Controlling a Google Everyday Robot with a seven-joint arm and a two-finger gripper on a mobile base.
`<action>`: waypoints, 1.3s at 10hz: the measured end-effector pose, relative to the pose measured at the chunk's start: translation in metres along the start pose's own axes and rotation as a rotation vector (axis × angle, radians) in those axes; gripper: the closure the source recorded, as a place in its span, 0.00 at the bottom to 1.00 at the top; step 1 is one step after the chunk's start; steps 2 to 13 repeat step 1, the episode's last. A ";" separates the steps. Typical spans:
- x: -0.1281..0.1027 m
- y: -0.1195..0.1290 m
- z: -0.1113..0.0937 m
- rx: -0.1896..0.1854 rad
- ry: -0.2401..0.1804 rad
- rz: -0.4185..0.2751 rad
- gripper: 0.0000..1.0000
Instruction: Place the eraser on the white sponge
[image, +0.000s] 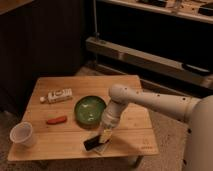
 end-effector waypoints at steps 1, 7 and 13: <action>0.000 -0.001 0.000 -0.007 -0.001 0.002 0.37; 0.000 -0.001 0.000 -0.007 -0.001 0.002 0.37; 0.000 -0.001 0.000 -0.007 -0.001 0.002 0.37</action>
